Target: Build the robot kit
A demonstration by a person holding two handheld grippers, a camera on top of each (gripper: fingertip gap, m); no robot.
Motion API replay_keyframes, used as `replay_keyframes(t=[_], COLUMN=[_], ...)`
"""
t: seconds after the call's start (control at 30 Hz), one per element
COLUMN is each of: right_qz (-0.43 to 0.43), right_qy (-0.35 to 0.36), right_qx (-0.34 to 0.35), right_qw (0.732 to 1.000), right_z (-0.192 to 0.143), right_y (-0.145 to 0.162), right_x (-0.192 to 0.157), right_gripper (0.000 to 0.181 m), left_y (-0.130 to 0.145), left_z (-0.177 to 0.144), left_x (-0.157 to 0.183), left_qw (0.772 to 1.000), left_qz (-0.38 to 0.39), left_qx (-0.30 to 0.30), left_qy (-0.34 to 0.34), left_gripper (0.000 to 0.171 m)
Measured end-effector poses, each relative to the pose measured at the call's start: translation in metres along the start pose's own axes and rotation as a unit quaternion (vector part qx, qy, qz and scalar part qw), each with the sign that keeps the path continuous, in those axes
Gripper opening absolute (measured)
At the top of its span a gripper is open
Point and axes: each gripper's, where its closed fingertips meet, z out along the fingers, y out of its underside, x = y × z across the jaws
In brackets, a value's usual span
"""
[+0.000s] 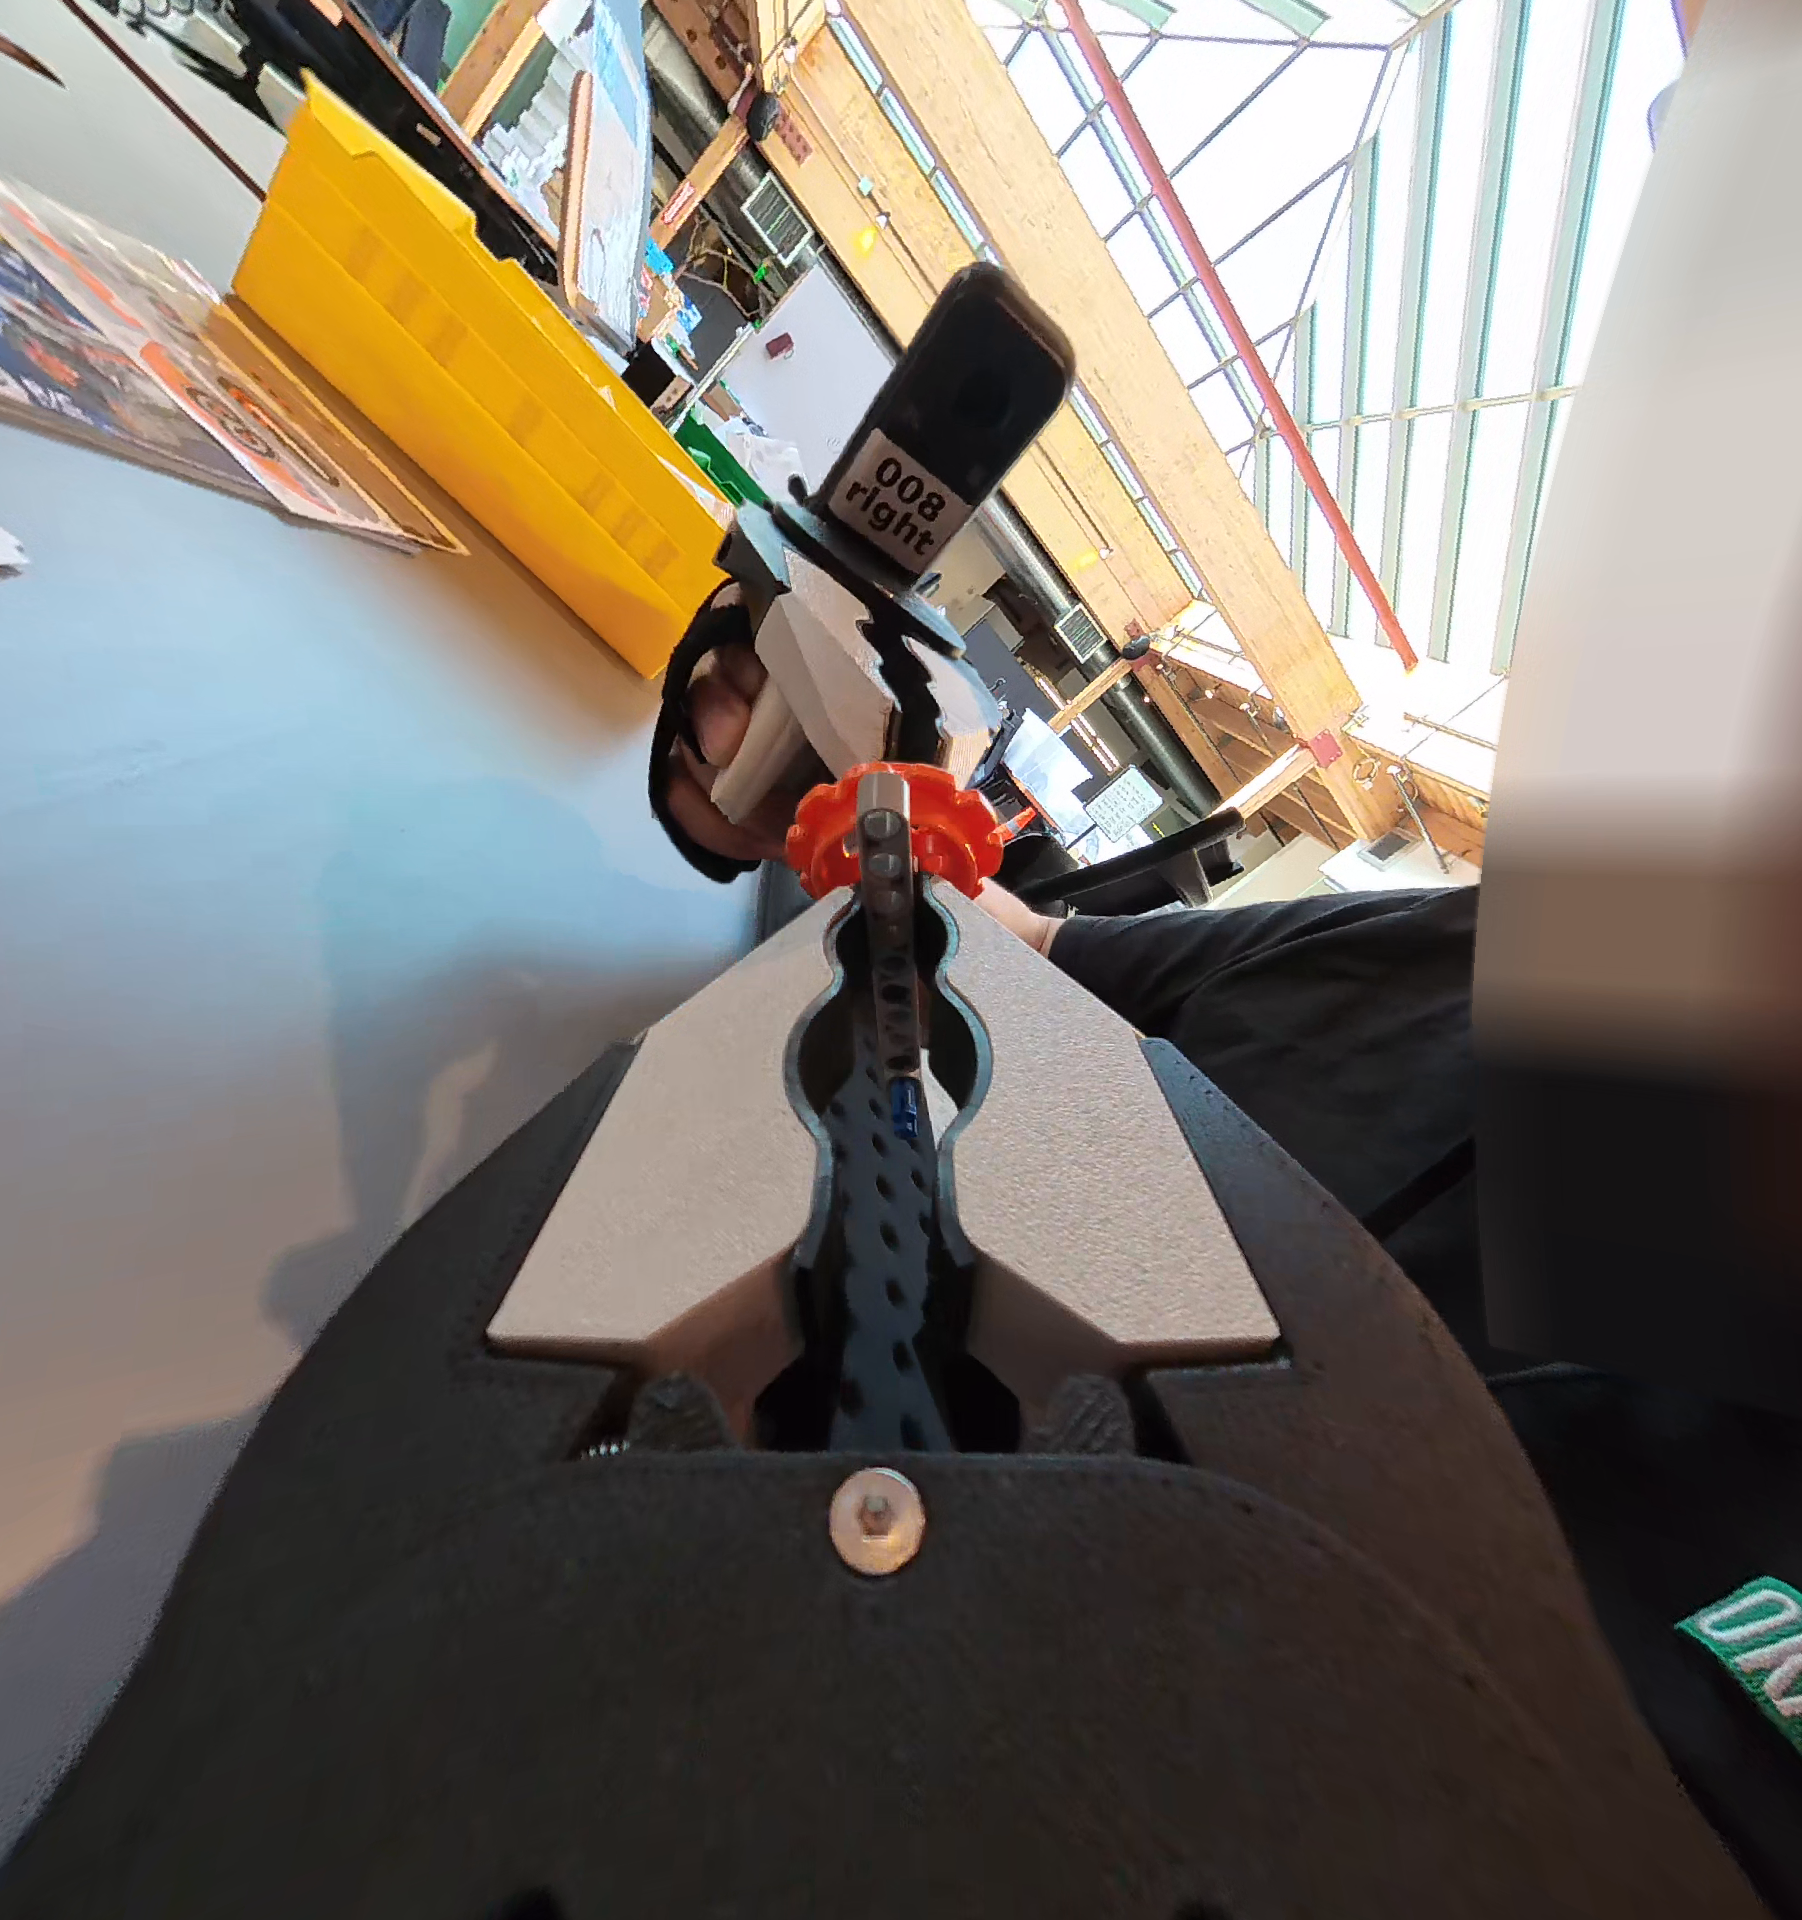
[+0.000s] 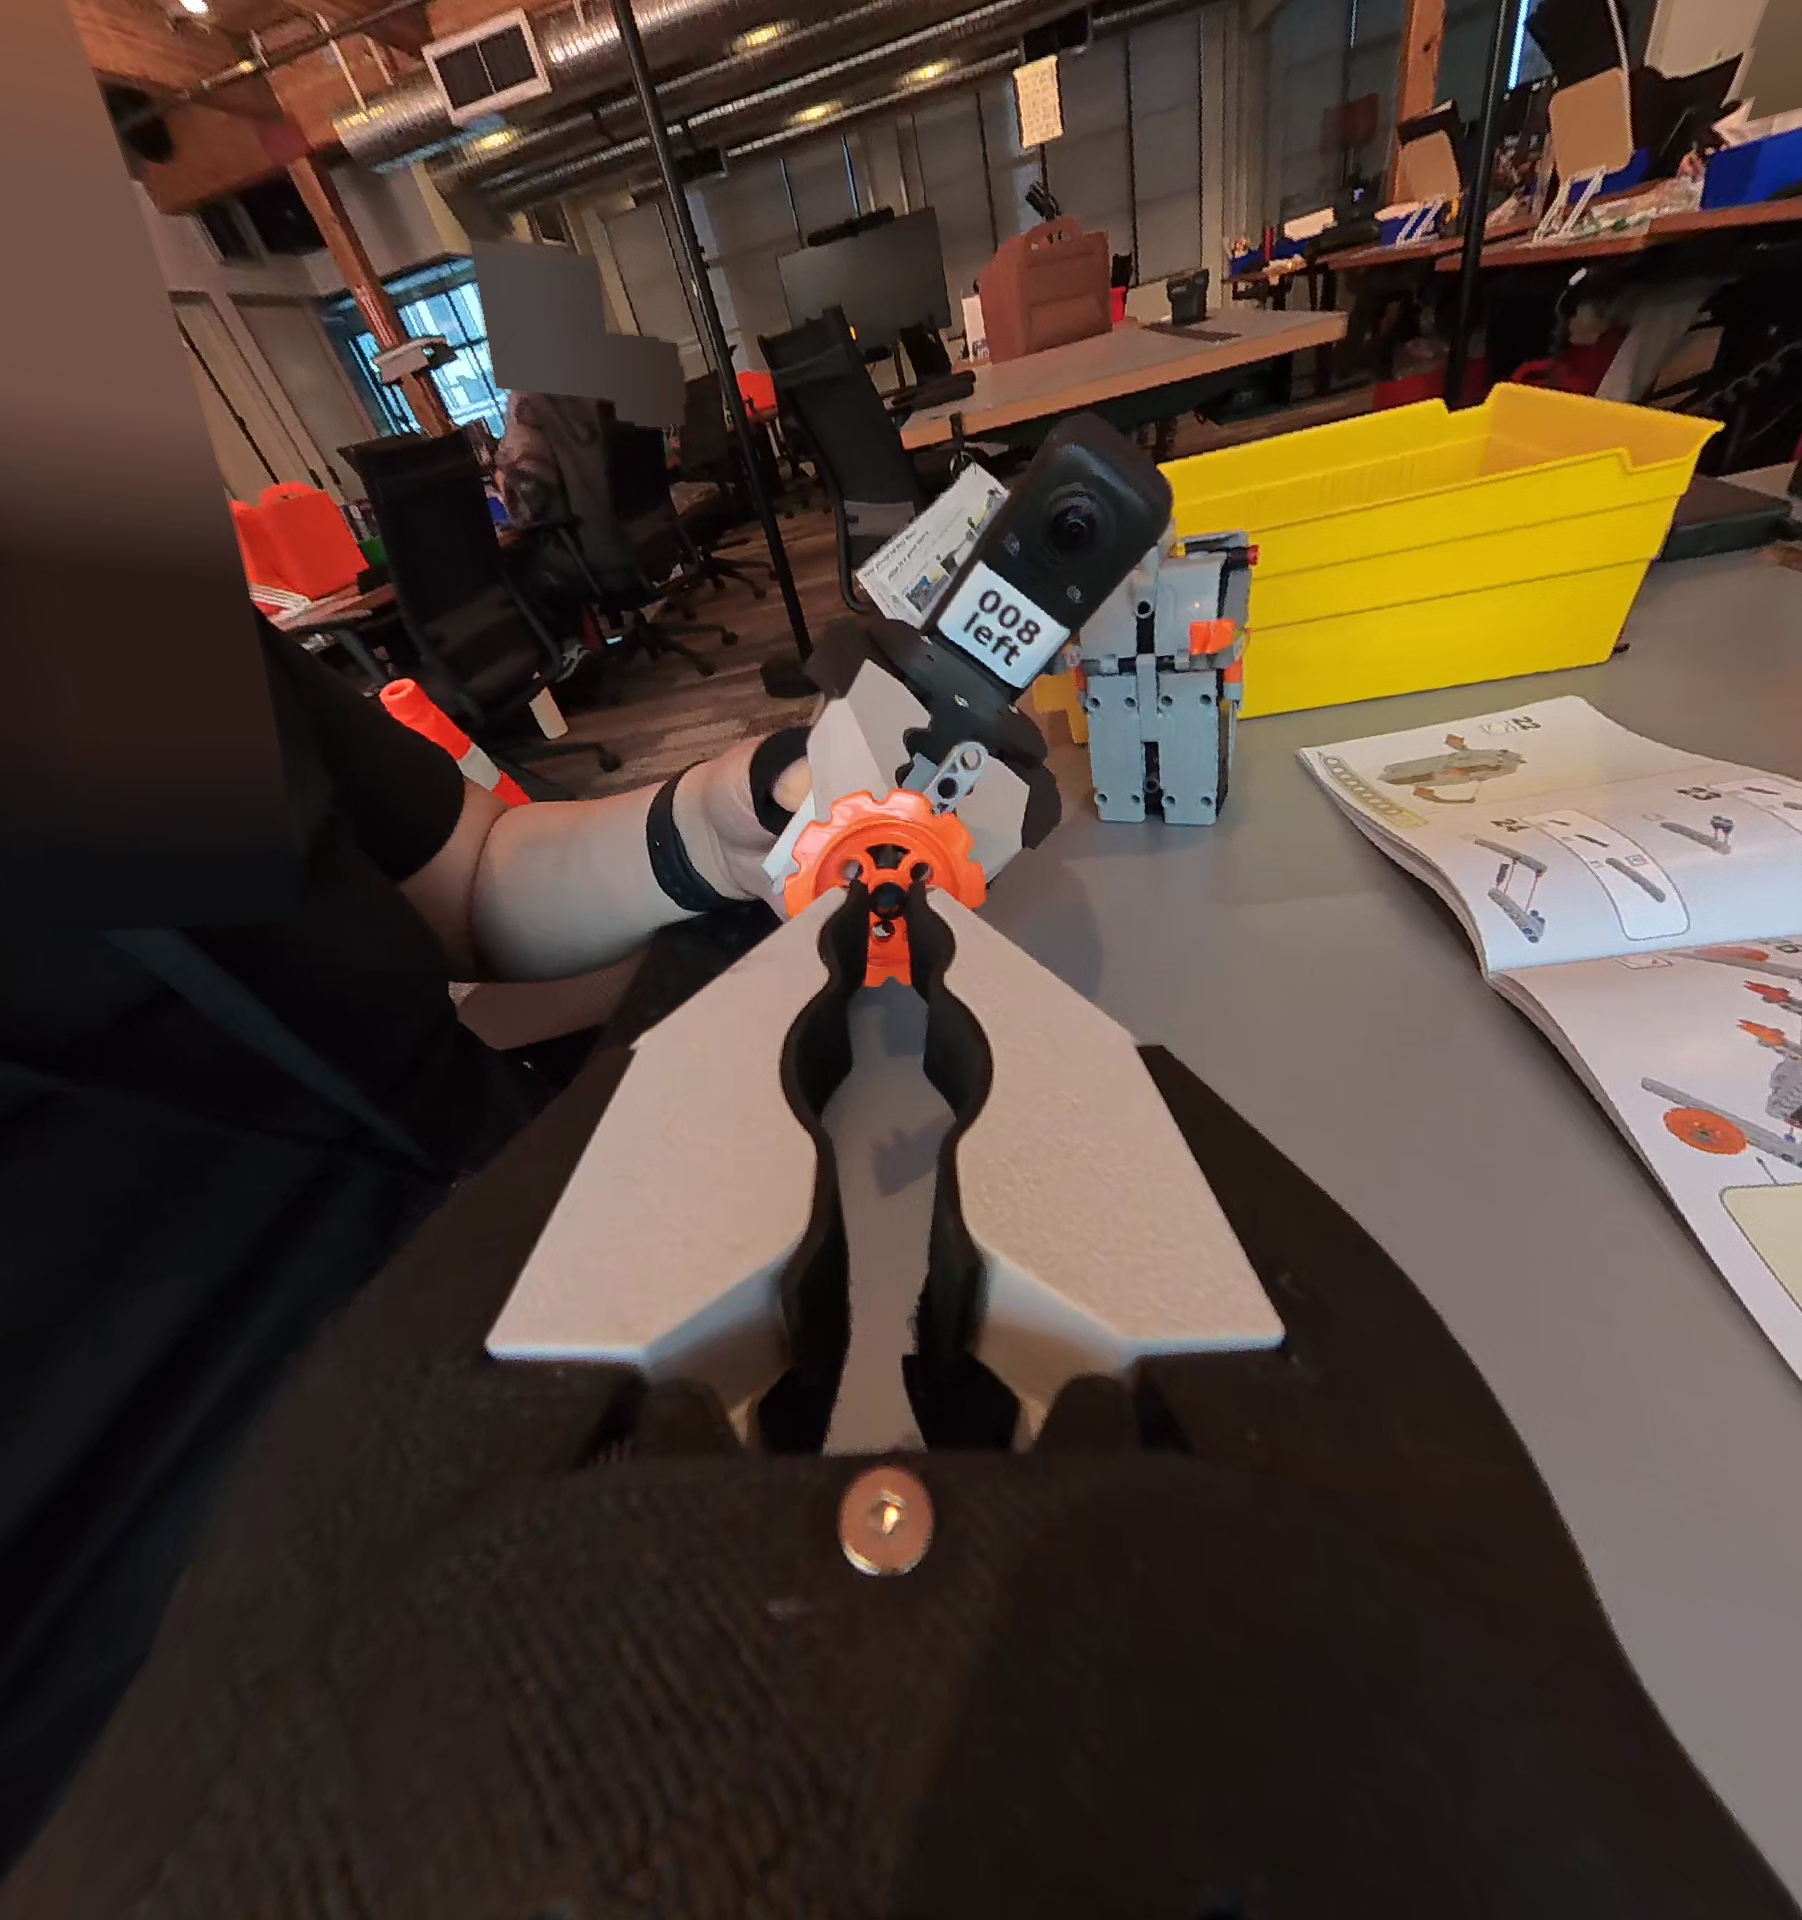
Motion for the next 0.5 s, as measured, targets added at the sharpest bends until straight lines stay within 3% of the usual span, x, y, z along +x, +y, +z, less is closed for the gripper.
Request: replay_keyframes(t=[0.5], right_qz=[0.012], right_qy=[0.049], right_qx=[-0.008], right_qw=[0.999], right_z=[-0.004], right_y=[0.015], right_x=[0.007], right_gripper=[0.006], left_y=[0.007], left_z=[0.002], left_x=[-0.013], left_qw=[0.999], left_qz=[-0.035], left_qx=[-0.017], left_qy=[-0.004], left_gripper=[0.005])
